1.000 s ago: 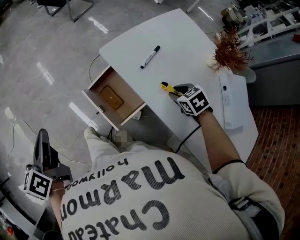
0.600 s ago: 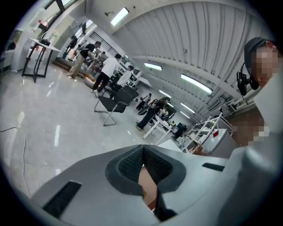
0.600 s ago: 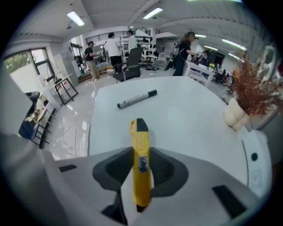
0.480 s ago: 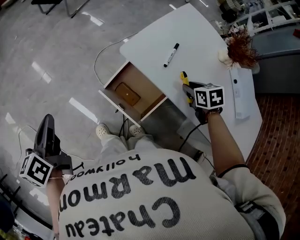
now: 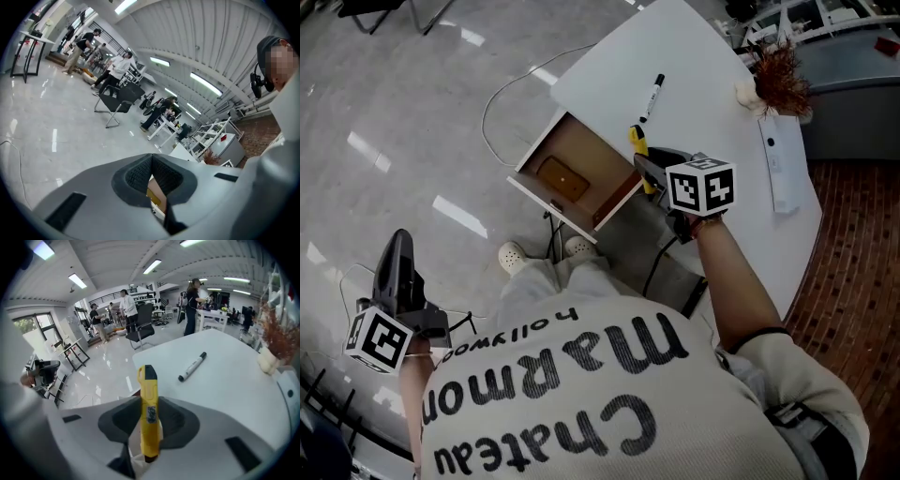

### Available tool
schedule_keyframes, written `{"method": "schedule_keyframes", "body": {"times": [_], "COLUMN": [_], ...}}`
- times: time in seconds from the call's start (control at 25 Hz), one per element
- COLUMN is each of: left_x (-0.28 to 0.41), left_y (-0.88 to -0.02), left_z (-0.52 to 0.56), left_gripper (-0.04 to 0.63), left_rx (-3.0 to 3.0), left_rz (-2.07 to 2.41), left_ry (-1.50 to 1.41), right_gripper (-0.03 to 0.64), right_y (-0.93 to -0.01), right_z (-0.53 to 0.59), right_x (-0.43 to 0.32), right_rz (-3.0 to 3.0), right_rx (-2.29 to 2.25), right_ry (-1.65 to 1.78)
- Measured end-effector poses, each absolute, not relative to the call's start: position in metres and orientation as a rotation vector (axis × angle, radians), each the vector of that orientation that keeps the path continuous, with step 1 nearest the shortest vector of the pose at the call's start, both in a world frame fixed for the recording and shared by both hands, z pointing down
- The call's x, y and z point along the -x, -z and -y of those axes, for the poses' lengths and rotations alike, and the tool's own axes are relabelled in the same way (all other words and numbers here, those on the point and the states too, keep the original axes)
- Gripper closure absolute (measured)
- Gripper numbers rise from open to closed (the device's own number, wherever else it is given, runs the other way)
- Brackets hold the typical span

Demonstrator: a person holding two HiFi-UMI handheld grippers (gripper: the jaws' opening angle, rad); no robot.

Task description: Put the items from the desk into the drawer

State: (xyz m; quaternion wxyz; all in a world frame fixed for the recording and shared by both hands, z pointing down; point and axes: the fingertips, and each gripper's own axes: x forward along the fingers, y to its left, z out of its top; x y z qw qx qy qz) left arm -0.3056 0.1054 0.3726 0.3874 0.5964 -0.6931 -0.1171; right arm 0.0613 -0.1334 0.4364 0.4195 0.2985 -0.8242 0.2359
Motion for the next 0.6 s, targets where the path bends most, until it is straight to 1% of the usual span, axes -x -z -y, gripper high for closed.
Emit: {"method": "schedule_keyframes", "body": {"times": [0.16,0.32,0.6], "left_x": [0.313,0.306,0.302], "left_y": [-0.385,-0.398,-0.433], "left_z": [-0.110,-0.115,-0.117], "left_gripper": [0.594,0.595,0.594], "left_rx": [-1.500,-1.497,-1.496], "left_rz": [1.746,1.732,1.737], "left_ry": [0.315,0.304,0.341], "right_gripper": [0.499,0.499,0.499], "right_y": [-0.443,-0.470,-0.571], "right_z": [0.112,0.090,0.067], "right_x": [-0.018,0.012,0.042], "right_rz": [2.102,2.096,1.960], "right_rx": [-0.675,-0.580,-0.460], "right_ry": [-0.593,-0.588,-0.618]}}
